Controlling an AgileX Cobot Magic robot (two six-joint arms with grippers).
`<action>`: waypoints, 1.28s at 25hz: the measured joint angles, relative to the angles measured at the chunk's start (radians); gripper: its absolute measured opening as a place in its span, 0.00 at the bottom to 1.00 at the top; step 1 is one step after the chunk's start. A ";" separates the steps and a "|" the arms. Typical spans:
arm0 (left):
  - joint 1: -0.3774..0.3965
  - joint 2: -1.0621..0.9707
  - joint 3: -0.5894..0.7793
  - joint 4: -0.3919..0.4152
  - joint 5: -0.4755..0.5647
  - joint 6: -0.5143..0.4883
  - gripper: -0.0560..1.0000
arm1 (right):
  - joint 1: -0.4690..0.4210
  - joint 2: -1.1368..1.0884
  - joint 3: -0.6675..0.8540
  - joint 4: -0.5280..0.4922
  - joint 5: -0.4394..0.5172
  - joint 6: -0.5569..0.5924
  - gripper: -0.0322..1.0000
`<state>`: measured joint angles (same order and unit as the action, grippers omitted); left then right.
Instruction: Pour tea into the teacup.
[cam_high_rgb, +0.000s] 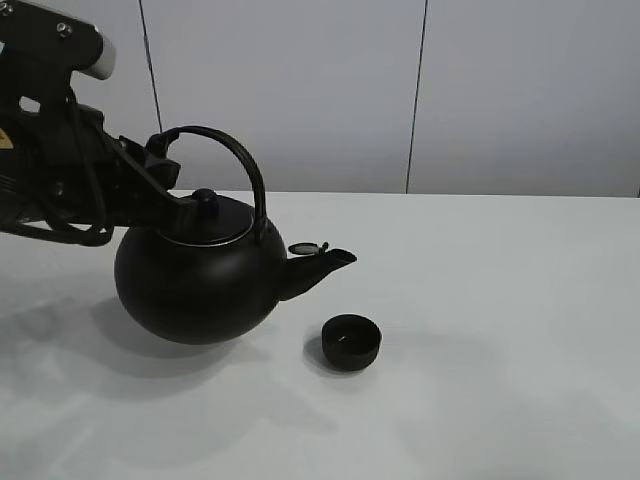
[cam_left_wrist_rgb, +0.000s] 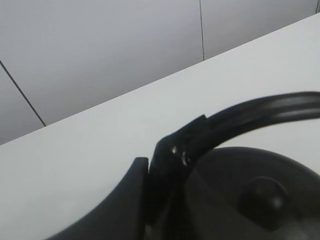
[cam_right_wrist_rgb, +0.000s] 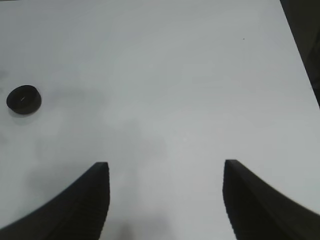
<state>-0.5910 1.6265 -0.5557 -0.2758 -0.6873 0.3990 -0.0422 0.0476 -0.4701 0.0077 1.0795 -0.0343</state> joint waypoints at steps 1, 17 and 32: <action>-0.005 0.000 0.000 -0.009 0.000 0.009 0.16 | 0.000 0.000 0.000 0.000 0.000 0.000 0.47; -0.020 0.071 -0.056 -0.034 0.038 0.133 0.16 | 0.000 0.000 0.000 0.000 0.000 0.000 0.47; 0.003 0.095 -0.087 -0.053 0.037 0.176 0.16 | 0.000 0.000 0.000 0.000 -0.001 0.000 0.47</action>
<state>-0.5878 1.7219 -0.6425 -0.3293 -0.6500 0.5754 -0.0422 0.0476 -0.4701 0.0077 1.0784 -0.0343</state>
